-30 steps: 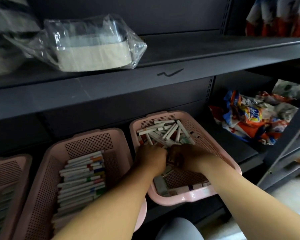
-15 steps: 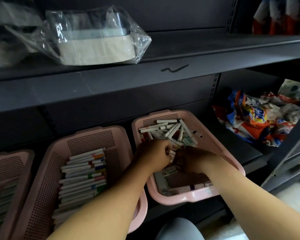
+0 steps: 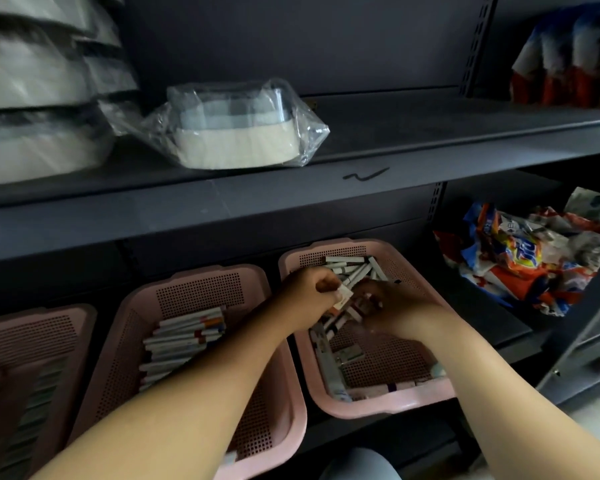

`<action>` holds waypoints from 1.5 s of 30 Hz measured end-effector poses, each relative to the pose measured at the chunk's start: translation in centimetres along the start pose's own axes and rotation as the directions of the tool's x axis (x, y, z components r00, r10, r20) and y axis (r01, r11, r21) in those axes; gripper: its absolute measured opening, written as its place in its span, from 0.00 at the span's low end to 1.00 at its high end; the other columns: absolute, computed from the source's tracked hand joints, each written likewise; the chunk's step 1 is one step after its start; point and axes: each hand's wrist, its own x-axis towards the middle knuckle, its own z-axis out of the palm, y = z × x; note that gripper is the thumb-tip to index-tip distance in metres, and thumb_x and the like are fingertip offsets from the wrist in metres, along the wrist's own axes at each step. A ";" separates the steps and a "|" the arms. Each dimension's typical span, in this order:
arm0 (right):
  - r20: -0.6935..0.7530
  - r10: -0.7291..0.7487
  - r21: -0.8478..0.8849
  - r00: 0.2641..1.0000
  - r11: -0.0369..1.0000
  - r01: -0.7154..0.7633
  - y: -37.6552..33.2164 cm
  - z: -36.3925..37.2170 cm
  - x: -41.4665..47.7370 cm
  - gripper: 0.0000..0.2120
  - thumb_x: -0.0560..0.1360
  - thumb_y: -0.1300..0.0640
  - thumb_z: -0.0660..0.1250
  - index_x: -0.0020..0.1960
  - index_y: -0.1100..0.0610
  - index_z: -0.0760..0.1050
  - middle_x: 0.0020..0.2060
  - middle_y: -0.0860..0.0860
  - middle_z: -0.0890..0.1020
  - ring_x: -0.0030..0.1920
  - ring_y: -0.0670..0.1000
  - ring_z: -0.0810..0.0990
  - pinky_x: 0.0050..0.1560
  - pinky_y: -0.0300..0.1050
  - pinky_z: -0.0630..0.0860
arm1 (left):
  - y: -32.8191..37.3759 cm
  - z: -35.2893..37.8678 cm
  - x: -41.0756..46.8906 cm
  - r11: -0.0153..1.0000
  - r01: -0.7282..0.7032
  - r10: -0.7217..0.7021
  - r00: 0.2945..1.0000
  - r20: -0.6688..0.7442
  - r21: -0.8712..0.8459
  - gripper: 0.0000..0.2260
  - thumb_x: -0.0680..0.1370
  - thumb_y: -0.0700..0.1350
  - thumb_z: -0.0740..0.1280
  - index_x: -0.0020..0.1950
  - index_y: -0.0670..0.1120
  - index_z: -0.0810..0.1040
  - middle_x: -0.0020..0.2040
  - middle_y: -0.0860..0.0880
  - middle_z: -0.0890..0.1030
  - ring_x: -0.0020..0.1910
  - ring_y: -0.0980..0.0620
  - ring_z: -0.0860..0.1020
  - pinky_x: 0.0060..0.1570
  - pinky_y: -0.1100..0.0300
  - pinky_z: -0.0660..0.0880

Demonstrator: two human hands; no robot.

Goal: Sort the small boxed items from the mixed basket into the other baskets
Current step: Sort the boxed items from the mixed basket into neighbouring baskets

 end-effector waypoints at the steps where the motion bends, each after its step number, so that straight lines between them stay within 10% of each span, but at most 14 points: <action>1: -0.033 -0.030 0.003 0.999 1.000 0.030 -0.9 -0.3 -0.2 0.20 0.73 0.49 0.72 0.61 0.35 0.73 0.53 0.41 0.77 0.50 0.45 0.77 0.42 0.39 0.74 | 0.1 -0.8 -0.4 1.000 0.003 -0.003 1.000 0.013 -0.016 0.07 0.81 0.42 0.72 0.53 0.54 0.81 0.52 0.51 0.85 0.49 0.52 0.84 0.56 0.49 0.83; 5: -0.106 -0.129 0.031 0.986 0.991 0.132 -4.8 -0.5 -0.3 0.16 0.73 0.49 0.71 0.58 0.36 0.73 0.51 0.40 0.77 0.43 0.42 0.79 0.40 0.36 0.76 | 0.1 -4.8 -3.0 0.986 0.049 -0.052 0.999 -0.016 -0.157 0.06 0.84 0.41 0.66 0.54 0.52 0.78 0.48 0.48 0.85 0.34 0.60 0.83 0.32 0.62 0.77; 14: -0.099 -0.333 0.131 0.938 0.930 0.344 -16.9 2.9 -0.3 0.16 0.71 0.56 0.73 0.54 0.41 0.77 0.44 0.44 0.82 0.43 0.42 0.79 0.46 0.40 0.75 | -5.0 -14.7 -11.1 0.829 0.162 -0.306 0.933 -0.192 -0.535 0.07 0.81 0.39 0.68 0.49 0.50 0.81 0.34 0.50 0.80 0.34 0.53 0.79 0.32 0.62 0.72; 21: -0.043 -0.431 0.040 0.901 0.901 0.433 -25.0 7.3 0.0 0.20 0.65 0.42 0.73 0.56 0.35 0.74 0.50 0.42 0.81 0.48 0.42 0.80 0.55 0.41 0.77 | -9.2 -21.5 -18.4 0.987 0.161 -0.160 0.933 -0.323 -0.024 0.11 0.81 0.41 0.71 0.63 0.48 0.82 0.57 0.51 0.84 0.55 0.56 0.81 0.51 0.67 0.76; 24: 0.008 -0.473 0.024 0.881 0.881 0.473 -27.5 8.6 -0.4 0.17 0.74 0.52 0.73 0.60 0.42 0.75 0.45 0.41 0.77 0.39 0.34 0.72 0.41 0.21 0.66 | -10.6 -24.9 -22.3 0.947 0.210 -0.116 0.928 -0.355 0.241 0.11 0.80 0.46 0.70 0.62 0.54 0.82 0.58 0.54 0.83 0.58 0.54 0.81 0.58 0.58 0.77; 28: 0.036 -0.491 0.072 0.870 0.870 0.488 -30.2 10.9 -0.2 0.15 0.72 0.55 0.74 0.50 0.36 0.75 0.43 0.40 0.81 0.44 0.43 0.80 0.49 0.34 0.75 | -12.0 -28.8 -27.3 0.828 0.323 -0.112 0.896 -0.429 0.458 0.15 0.79 0.57 0.71 0.65 0.63 0.77 0.59 0.65 0.76 0.58 0.62 0.76 0.52 0.66 0.73; 31: 0.065 -0.521 0.094 0.851 0.852 0.515 -32.0 12.7 0.0 0.17 0.69 0.56 0.74 0.53 0.41 0.76 0.46 0.45 0.83 0.46 0.47 0.82 0.52 0.50 0.78 | -14.5 -31.0 -29.7 0.800 0.353 -0.119 0.887 -0.447 0.486 0.08 0.74 0.57 0.74 0.52 0.65 0.81 0.52 0.64 0.83 0.52 0.63 0.80 0.56 0.58 0.79; 39: 0.142 -0.586 0.108 0.798 0.811 0.575 -36.3 16.3 -0.8 0.16 0.69 0.53 0.71 0.55 0.41 0.76 0.46 0.45 0.82 0.46 0.45 0.81 0.49 0.47 0.79 | -17.6 -33.7 -34.3 0.676 0.439 -0.256 0.893 -0.371 0.592 0.08 0.76 0.52 0.74 0.54 0.61 0.83 0.52 0.60 0.84 0.52 0.56 0.81 0.54 0.56 0.79; 45: 0.168 -0.600 0.089 0.782 0.799 0.594 -37.5 18.4 -0.7 0.17 0.72 0.55 0.72 0.59 0.42 0.76 0.47 0.43 0.81 0.46 0.44 0.80 0.44 0.41 0.76 | -19.2 -33.6 -34.4 0.772 0.381 -0.206 0.907 -0.368 0.509 0.14 0.80 0.50 0.70 0.63 0.65 0.81 0.62 0.64 0.79 0.58 0.60 0.79 0.57 0.62 0.76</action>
